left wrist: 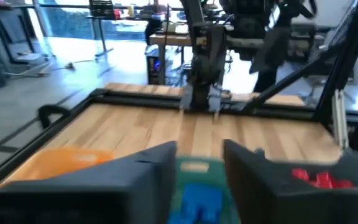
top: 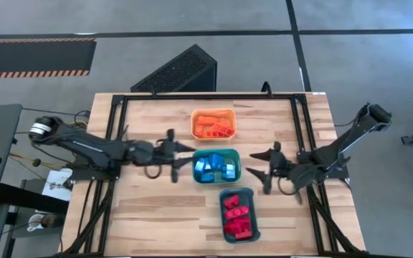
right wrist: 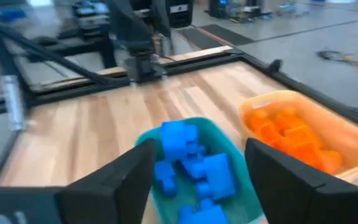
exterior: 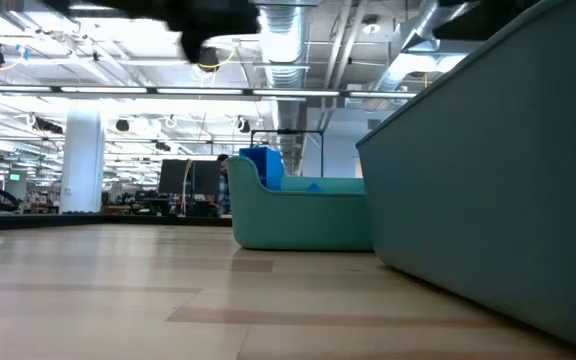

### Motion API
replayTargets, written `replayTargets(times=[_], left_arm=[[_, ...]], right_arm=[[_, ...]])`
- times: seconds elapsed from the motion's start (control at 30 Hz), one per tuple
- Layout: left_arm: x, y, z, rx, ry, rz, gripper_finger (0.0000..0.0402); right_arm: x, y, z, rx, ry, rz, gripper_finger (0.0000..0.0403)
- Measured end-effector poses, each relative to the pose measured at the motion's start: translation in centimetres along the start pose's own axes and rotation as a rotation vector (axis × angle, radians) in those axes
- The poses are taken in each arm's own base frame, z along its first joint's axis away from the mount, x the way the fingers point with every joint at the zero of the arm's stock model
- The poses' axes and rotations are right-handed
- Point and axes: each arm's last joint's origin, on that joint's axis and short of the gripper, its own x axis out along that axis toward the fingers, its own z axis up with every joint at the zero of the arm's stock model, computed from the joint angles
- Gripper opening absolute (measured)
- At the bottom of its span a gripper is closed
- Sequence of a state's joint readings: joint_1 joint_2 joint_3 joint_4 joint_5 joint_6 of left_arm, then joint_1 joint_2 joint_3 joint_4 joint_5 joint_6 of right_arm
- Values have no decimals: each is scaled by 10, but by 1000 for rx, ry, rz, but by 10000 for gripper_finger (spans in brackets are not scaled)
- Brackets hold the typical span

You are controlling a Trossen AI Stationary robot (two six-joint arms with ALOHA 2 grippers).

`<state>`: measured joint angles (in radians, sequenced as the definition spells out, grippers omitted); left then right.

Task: Sort & place blocks by color
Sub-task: Return to Home Position

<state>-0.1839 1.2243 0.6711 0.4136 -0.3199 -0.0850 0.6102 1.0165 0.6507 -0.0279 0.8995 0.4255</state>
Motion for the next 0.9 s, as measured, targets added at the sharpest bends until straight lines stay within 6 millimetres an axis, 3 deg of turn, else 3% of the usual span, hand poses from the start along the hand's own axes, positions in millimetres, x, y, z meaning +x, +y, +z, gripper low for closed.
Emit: replayTargets(times=[0.1, 0.17, 0.33, 0.47, 0.63, 0.9], left_arm=[[-34, 5, -19, -14, -27, 34, 41], [-56, 11, -32, -51, -82, 28, 12], [-108, 29, -56, -149, -310, -30, 10], [-130, 40, -77, -152, -390, -68, 2], [-144, 44, -80, -92, -400, -147, 0], [-159, 51, -80, 32, -449, -103, 0]], right_arm=[[-14, -12, -10, 16, -19, 55, 245], [-24, -18, -9, 25, -50, 91, 214], [-47, -35, 0, -52, -126, 157, 101], [-62, -53, 7, -134, -201, 178, 15], [-74, -78, 4, -159, -286, 180, 22], [-91, -117, -17, -85, -420, 275, 10]])
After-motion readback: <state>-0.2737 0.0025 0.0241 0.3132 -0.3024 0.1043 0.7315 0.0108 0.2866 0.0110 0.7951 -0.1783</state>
